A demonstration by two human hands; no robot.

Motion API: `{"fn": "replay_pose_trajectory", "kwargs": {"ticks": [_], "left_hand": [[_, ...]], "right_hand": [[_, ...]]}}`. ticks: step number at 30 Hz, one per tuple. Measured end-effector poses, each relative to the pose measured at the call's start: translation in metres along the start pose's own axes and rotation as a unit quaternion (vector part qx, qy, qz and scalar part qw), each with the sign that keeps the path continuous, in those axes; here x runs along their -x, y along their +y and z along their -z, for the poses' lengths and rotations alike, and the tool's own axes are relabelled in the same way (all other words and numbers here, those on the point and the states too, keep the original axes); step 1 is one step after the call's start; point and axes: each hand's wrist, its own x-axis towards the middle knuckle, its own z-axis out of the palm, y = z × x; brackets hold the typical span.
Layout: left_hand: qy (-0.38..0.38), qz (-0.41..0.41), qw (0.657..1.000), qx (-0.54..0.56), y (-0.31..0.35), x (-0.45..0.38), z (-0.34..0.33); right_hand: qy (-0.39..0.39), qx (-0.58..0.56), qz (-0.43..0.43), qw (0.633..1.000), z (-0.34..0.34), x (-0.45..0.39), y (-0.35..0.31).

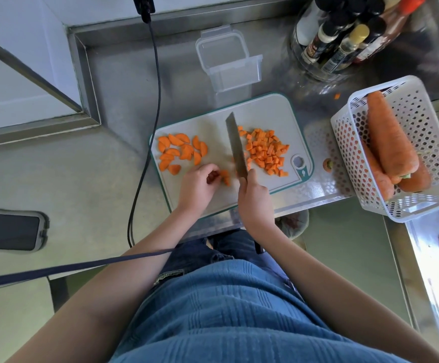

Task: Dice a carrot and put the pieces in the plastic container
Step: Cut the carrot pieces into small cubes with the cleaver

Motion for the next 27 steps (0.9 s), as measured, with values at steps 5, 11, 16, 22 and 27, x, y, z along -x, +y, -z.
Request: {"fn": "replay_pose_trajectory", "kwargs": {"ticks": [5, 11, 16, 22, 27], "left_hand": [[-0.019, 0.029, 0.999, 0.032, 0.003, 0.003, -0.004], [-0.016, 0.031, 0.999, 0.033, 0.002, 0.004, 0.0], [-0.022, 0.038, 0.999, 0.024, 0.005, 0.002, -0.002], [-0.019, 0.027, 0.999, 0.001, 0.005, 0.001, -0.002], [-0.025, 0.018, 1.0, 0.003, 0.005, 0.001, -0.001]], "right_hand": [[0.014, -0.029, 0.018, 0.999, 0.002, 0.007, 0.001], [-0.005, -0.027, 0.024, 0.999, -0.007, 0.009, -0.002], [-0.025, 0.011, 0.019, 0.999, -0.011, 0.008, -0.001], [-0.035, 0.072, 0.011, 0.997, -0.017, 0.007, -0.005], [-0.039, 0.058, 0.015, 0.997, -0.002, 0.001, -0.001]]}}
